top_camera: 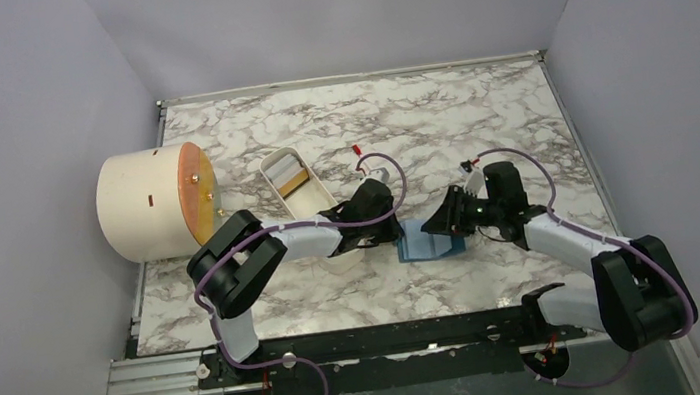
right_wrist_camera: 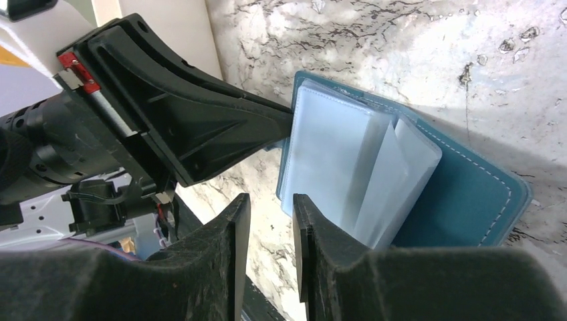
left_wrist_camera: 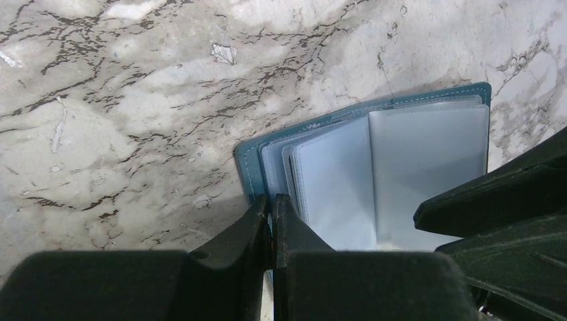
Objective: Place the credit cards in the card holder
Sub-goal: Turn over the card slot in the card holder, then pick up the credit card from the storage box.
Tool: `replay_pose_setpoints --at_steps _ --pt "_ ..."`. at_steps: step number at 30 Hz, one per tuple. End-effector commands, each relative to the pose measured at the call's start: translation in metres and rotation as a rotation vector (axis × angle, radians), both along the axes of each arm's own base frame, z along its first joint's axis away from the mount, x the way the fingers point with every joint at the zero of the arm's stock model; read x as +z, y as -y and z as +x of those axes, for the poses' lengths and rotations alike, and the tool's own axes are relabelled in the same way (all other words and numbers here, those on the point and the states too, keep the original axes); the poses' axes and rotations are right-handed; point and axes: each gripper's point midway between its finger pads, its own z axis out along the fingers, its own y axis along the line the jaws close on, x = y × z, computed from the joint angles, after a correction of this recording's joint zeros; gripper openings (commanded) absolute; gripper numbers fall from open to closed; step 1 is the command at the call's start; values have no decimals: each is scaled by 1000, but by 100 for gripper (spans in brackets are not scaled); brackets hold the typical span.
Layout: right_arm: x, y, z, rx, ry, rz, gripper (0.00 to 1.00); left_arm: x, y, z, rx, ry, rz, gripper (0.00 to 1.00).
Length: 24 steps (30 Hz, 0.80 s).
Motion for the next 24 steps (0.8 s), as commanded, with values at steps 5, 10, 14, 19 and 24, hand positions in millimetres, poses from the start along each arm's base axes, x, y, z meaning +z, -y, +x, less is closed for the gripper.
replay_pose_setpoints --at_steps 5,10,14,19,24 --pt "-17 12 9 -38 -35 -112 29 -1 5 -4 -13 -6 20 1" --pt "-33 37 12 -129 -83 -264 30 12 8 0 -24 28 13 20" --pt "-36 53 14 -193 -84 -349 30 33 12 6 -58 89 6 28" --pt "-38 64 16 -239 -92 -401 31 68 14 18 -103 197 17 36" --pt "-32 69 21 -253 -88 -431 32 107 3 26 -128 314 47 43"
